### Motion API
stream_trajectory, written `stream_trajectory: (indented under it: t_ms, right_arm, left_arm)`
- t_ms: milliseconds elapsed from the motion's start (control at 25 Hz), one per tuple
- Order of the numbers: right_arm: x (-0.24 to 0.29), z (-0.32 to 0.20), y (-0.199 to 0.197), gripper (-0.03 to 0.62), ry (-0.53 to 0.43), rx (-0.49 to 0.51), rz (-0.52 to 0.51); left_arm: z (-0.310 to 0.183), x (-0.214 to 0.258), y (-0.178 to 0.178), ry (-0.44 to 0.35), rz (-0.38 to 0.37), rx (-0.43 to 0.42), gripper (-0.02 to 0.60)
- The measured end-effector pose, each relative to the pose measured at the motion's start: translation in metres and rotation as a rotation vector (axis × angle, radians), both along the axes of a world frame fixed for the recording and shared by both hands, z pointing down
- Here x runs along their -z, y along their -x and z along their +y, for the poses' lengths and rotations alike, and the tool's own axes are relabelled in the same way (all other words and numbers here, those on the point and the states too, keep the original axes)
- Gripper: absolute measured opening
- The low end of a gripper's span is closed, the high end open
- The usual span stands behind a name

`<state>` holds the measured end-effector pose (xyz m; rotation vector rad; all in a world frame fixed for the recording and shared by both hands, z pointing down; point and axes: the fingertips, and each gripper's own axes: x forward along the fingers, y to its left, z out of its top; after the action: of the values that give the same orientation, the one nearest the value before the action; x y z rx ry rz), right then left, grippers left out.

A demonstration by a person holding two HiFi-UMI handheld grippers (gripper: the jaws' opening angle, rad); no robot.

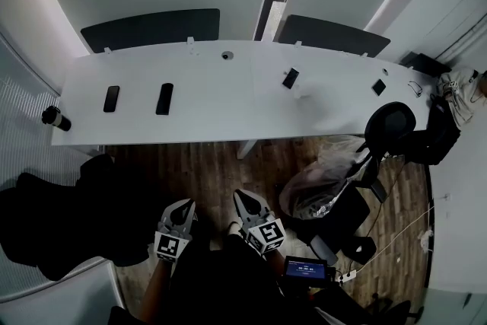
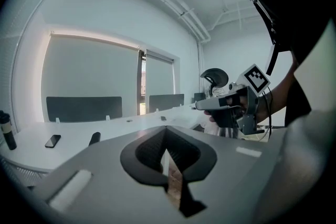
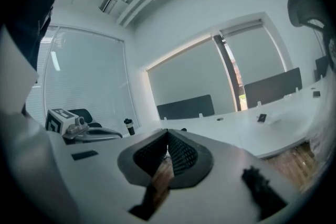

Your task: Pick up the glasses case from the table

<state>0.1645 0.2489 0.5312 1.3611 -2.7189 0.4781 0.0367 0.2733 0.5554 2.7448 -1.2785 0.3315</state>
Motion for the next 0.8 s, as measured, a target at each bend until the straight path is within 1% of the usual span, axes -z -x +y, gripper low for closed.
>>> stream_trajectory:
  t_ms: [80,160,280,320,440,560,680,800]
  right_arm:
    - [0.002,-0.008,0.01,0.006,-0.017,0.011,0.014]
    - [0.001,-0.016,0.02,0.006,-0.029,0.017,0.024]
    - [0.003,-0.029,0.038,0.006,-0.032,0.023,0.03]
    - [0.004,-0.033,0.044,0.006,-0.032,0.025,0.033]
    - [0.008,-0.044,0.065,0.006,-0.038,0.035,0.041]
    - [0.013,-0.052,0.087,0.006,-0.039,0.054,0.062]
    - [0.009,-0.06,0.11,0.006,-0.033,0.06,0.064]
    - [0.006,-0.066,0.135,0.006,-0.006,0.067,0.05]
  left_arm:
    - [-0.007,-0.002,0.006,0.008,0.004,-0.002,0.008]
    - [-0.015,-0.003,0.014,-0.005,-0.006,-0.016,0.008]
    - [-0.028,0.004,0.028,0.015,0.023,-0.008,0.007]
    - [-0.033,0.006,0.034,0.007,0.019,-0.011,0.008]
    - [-0.044,0.004,0.056,-0.048,-0.039,-0.042,0.007]
    - [-0.053,0.003,0.075,-0.056,-0.061,-0.054,0.008]
    - [-0.06,0.005,0.095,-0.057,-0.055,-0.057,0.006]
    - [-0.064,0.003,0.117,-0.029,-0.036,-0.044,0.008]
